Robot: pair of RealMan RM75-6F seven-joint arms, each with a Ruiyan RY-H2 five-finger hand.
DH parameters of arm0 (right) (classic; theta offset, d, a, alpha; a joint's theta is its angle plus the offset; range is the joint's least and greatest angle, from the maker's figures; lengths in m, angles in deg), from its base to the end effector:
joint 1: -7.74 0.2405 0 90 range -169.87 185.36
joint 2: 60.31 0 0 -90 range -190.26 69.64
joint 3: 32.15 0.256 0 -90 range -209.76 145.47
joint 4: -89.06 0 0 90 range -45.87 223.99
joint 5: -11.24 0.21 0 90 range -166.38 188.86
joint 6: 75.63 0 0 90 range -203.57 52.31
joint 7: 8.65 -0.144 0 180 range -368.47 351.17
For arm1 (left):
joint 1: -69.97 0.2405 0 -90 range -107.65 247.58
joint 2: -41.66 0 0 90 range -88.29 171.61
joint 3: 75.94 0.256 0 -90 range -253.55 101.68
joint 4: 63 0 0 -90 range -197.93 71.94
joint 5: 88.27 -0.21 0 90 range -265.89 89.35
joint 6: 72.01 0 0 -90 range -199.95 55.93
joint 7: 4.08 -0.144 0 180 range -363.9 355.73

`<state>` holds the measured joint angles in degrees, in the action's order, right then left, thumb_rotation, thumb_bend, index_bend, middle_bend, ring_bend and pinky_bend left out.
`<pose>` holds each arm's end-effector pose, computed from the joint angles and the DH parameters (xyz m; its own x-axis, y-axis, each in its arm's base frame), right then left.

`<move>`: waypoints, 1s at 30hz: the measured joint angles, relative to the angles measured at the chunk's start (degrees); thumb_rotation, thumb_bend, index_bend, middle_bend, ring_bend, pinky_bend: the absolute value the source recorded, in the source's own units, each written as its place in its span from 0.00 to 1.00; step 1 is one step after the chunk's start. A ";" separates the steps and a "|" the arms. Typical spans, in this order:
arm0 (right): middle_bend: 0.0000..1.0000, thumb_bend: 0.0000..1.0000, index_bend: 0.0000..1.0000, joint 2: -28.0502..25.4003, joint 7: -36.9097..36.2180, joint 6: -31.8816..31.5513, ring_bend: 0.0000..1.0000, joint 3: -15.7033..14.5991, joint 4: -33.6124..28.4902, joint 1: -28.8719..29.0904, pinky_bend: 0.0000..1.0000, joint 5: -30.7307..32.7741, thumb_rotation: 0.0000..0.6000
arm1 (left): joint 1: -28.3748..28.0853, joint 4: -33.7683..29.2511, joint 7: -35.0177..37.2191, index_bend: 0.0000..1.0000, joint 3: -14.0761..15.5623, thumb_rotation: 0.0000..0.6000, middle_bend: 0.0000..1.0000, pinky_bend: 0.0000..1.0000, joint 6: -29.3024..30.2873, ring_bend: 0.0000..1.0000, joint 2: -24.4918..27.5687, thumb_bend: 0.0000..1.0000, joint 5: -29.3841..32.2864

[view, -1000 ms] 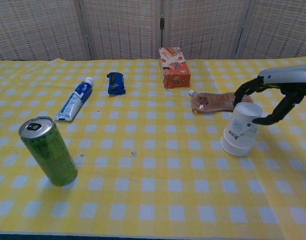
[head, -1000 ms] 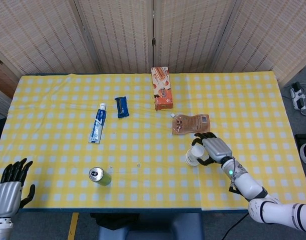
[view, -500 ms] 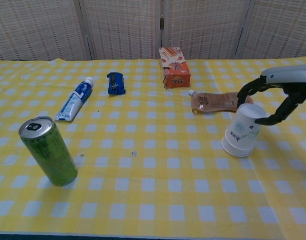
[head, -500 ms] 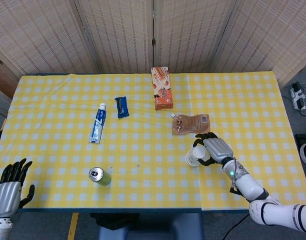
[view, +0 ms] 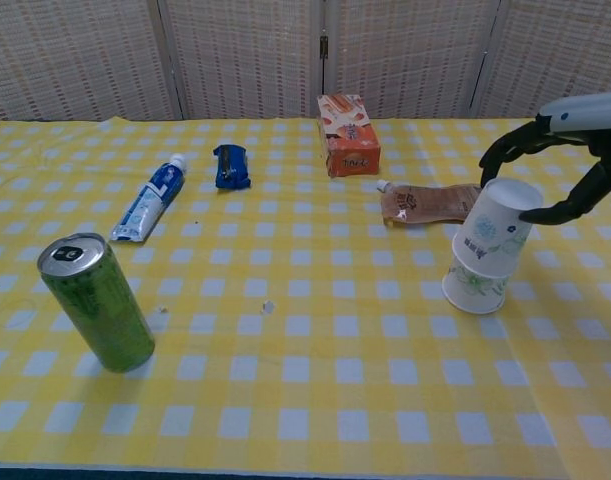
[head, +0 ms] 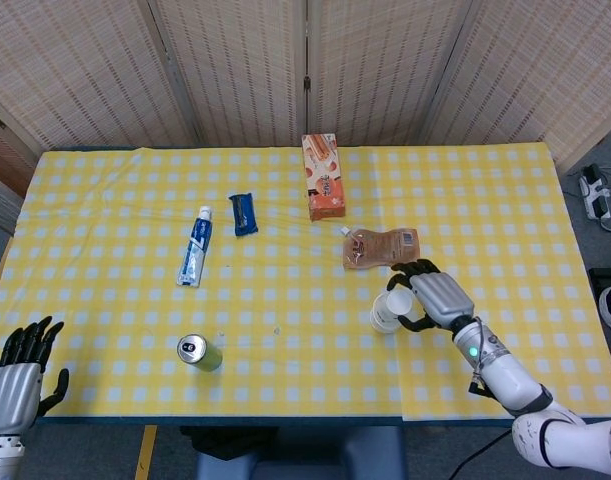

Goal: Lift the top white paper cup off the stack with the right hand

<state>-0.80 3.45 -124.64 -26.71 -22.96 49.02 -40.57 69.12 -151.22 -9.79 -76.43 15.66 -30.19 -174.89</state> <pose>-0.1705 -0.3016 0.0873 0.3101 -0.4918 0.8136 -0.9498 -0.1980 0.2423 -0.3222 0.1503 0.1214 0.4307 0.0314 0.9020 0.9010 0.0424 -0.4317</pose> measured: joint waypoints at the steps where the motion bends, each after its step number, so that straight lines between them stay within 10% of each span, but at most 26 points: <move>1: 0.16 0.39 0.37 -0.76 -0.24 -0.33 0.11 0.16 -0.90 -0.21 0.03 -0.55 1.00 | -0.01 -0.06 -0.01 0.13 0.01 1.00 0.07 0.00 0.01 0.04 0.02 0.56 -0.05; 12: 0.16 0.39 0.37 -4.77 -3.63 -1.33 0.11 3.14 -6.25 -0.55 0.03 -4.33 1.00 | 0.03 -1.04 0.05 0.13 0.30 1.00 0.07 0.00 0.32 0.04 0.45 0.56 -0.78; 30: 0.16 0.39 0.37 11.79 4.82 2.62 0.11 0.23 6.81 7.54 0.03 7.11 1.00 | 0.43 -0.78 0.02 0.13 0.59 1.00 0.07 0.00 0.12 0.04 0.24 0.56 -0.33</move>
<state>10.99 8.27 -122.02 -26.47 -16.15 56.57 -33.46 69.55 -152.00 -9.76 -75.84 15.78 -29.95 -175.22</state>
